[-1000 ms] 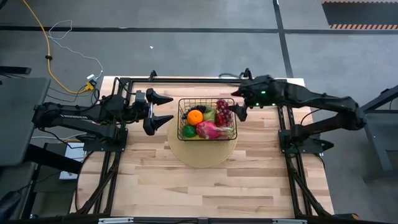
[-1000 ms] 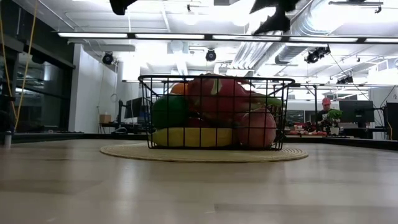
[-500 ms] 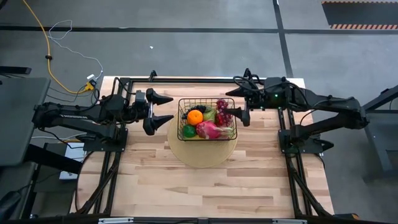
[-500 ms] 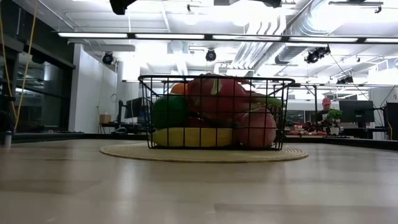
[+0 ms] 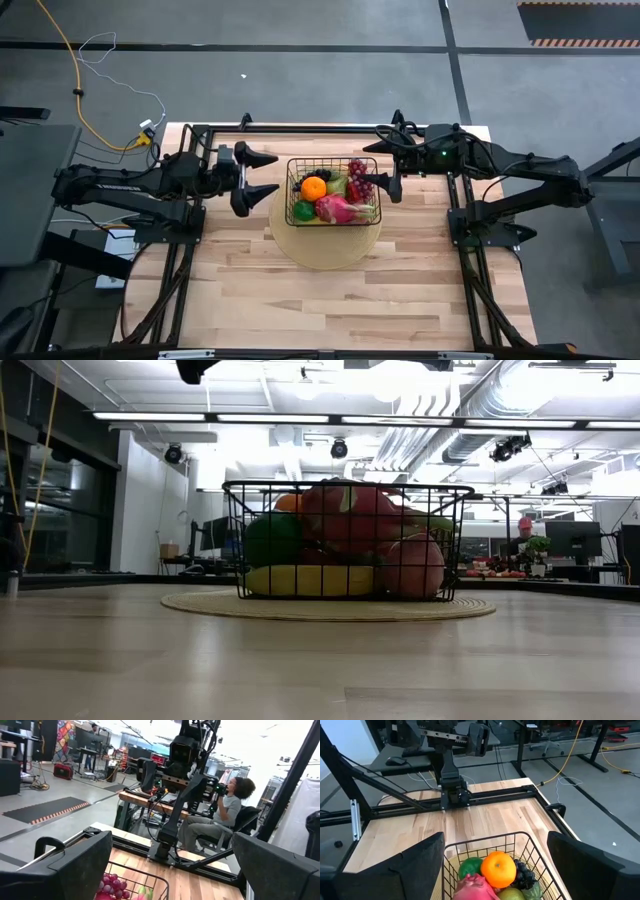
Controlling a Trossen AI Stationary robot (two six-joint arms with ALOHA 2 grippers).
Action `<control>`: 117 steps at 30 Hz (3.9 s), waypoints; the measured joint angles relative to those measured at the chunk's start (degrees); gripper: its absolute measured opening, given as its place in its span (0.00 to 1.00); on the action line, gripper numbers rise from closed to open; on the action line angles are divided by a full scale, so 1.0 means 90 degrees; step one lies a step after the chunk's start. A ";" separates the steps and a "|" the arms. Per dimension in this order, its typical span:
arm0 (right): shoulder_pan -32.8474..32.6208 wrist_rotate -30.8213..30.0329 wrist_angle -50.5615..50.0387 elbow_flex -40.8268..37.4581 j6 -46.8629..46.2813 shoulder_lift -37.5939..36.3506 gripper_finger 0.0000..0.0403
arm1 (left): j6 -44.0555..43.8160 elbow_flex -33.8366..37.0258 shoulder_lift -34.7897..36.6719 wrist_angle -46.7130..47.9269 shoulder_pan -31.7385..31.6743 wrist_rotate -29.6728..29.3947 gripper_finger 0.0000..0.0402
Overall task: Build produce basket
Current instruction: Return to Home Position
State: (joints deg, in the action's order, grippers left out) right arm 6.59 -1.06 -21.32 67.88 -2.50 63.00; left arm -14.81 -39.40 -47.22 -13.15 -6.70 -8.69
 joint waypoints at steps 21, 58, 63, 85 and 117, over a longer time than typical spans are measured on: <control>0.0000 0.0002 -0.0029 -0.0003 0.0164 0.0002 0.85 | 0.0268 0.0000 0.0000 -0.0002 0.0002 -0.0442 1.00; 0.0000 0.0002 -0.0376 -0.0003 0.0064 0.0005 0.85 | 0.0590 -0.0005 0.0599 0.0884 -0.0002 -0.0441 0.91; 0.0000 0.0005 -0.0466 -0.0003 -0.0039 0.0005 0.85 | 0.0503 -0.0002 0.1007 0.1323 0.0002 -0.0686 0.70; 0.0002 0.0002 -0.0461 -0.0003 -0.0050 0.0005 0.85 | 0.0630 0.0786 0.1986 0.2038 0.0002 0.0153 0.01; 0.0002 0.0002 -0.0474 -0.0003 -0.0052 0.0005 0.85 | -0.0593 0.4314 0.5196 0.1103 0.0000 0.0949 0.00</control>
State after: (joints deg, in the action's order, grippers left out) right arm 6.61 -1.04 -25.58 67.85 -2.97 63.05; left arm -20.14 -0.57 -0.46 -3.22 -6.70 -0.15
